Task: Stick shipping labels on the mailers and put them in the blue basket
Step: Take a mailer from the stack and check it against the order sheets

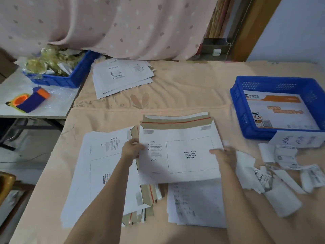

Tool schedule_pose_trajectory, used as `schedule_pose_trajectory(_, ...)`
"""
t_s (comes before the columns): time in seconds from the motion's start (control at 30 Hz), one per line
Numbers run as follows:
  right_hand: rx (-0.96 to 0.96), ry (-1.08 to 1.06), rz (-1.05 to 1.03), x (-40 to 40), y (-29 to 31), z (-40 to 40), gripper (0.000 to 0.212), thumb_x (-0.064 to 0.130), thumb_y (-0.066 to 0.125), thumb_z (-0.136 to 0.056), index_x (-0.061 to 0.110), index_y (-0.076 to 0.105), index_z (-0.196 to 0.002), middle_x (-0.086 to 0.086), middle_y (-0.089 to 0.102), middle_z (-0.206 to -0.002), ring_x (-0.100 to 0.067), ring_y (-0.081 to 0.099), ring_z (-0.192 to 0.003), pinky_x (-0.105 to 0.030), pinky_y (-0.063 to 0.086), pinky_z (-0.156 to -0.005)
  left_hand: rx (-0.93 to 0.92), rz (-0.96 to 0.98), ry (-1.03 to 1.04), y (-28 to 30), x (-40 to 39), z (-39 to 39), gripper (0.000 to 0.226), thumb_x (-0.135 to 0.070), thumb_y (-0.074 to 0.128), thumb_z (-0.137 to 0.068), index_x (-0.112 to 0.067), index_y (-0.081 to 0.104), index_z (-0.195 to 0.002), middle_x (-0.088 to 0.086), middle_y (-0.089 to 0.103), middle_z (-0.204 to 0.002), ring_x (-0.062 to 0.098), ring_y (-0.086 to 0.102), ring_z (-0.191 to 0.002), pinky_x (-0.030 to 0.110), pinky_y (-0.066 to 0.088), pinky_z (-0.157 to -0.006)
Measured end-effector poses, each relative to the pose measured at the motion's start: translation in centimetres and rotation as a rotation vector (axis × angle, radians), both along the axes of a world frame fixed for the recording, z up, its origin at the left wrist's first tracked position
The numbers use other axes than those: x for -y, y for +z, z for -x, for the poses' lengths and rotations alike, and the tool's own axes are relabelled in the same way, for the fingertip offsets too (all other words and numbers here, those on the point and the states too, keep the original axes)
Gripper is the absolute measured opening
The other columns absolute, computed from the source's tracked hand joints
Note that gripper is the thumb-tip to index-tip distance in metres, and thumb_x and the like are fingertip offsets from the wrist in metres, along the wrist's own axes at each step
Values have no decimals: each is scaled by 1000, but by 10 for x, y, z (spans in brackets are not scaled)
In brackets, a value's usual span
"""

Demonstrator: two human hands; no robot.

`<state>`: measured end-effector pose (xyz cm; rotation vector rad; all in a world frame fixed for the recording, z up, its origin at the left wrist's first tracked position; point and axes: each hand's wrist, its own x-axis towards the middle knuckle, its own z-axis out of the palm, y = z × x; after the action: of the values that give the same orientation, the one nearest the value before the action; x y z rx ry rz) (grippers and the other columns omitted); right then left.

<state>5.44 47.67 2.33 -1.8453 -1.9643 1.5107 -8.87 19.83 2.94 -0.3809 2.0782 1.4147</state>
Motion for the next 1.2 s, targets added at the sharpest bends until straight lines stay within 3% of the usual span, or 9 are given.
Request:
schedule_pose_trajectory(0.13, 345, -53, -312, 16, -15, -2, 56, 17, 68, -76, 5, 49, -126, -18, 51, -130, -38, 49, -117, -47, 41, -98, -4, 174, -122, -20, -3, -4, 20, -6, 67, -70, -13, 62, -88, 8, 63, -81, 30, 63, -72, 47, 58, -77)
schedule_pose_trajectory(0.23, 105, 119, -530, 29, -4, 26, 50, 4, 62, -75, 9, 53, -124, -14, 44, -137, -35, 44, -122, -45, 39, -98, -19, 222, -168, -25, -6, -2, 14, -5, 65, -72, -15, 59, -78, 5, 62, -73, 31, 63, -68, 49, 58, -75)
schedule_pose_trajectory(0.37, -172, 626, -395, 48, 3, 90, 52, -7, 46, -80, 14, 55, -127, 0, 46, -135, -22, 54, -114, -32, 46, -86, -10, 229, -204, -20, -10, 0, 16, -24, 63, -55, -21, 52, -67, 2, 63, -69, 30, 68, -69, 45, 59, -72)
schedule_pose_trajectory(0.57, -125, 976, -128, 82, 4, 149, 80, -13, 35, -81, 24, 27, -151, 5, 16, -159, -16, 27, -141, -27, 36, -101, -127, 354, -264, -18, -11, 3, 26, -52, 46, -66, -27, 56, -66, -10, 62, -67, 21, 65, -74, 26, 48, -67)
schedule_pose_trajectory(0.67, -181, 881, -217, 96, -8, 136, 68, -12, 38, -80, 15, 45, -141, -2, 33, -146, -22, 48, -125, -32, 44, -97, -149, 346, -258, -28, -10, 5, 25, -47, 50, -68, -24, 60, -65, -5, 62, -66, 26, 67, -73, 32, 54, -73)
schedule_pose_trajectory(0.77, -266, 830, -337, 113, -21, 109, 56, -11, 43, -79, 11, 58, -128, -4, 41, -127, -24, 57, -101, -32, 48, -88, -195, 351, -229, -31, -13, 4, 31, -43, 54, -74, -13, 59, -68, -2, 58, -61, 24, 60, -65, 25, 46, -60)
schedule_pose_trajectory(0.97, 92, 1078, -631, 131, -35, 72, 62, 9, 54, -87, 26, 36, -143, 2, 26, -150, -26, 30, -129, -33, 26, -105, -527, 825, -354, -30, -26, -7, 32, -28, 61, -85, -11, 50, -110, 5, 53, -104, 27, 51, -100, 32, 37, -60)
schedule_pose_trajectory(1.07, 144, 1098, -697, 142, -31, 82, 63, 14, 55, -86, 21, 33, -144, 0, 22, -154, -28, 23, -137, -37, 20, -111, -733, 755, -536, -38, -32, -17, 44, -11, 57, -83, -11, 53, -126, 5, 50, -128, 27, 44, -117, 33, 41, -78)
schedule_pose_trajectory(1.2, 107, 1133, -649, 150, -36, 86, 61, 24, 47, -95, 31, 22, -151, 4, 29, -152, -24, 23, -139, -39, 24, -109, -651, 767, -651, -47, -35, -30, 49, -21, 40, -93, -19, 40, -142, -7, 32, -150, 18, 28, -135, 30, 24, -102)
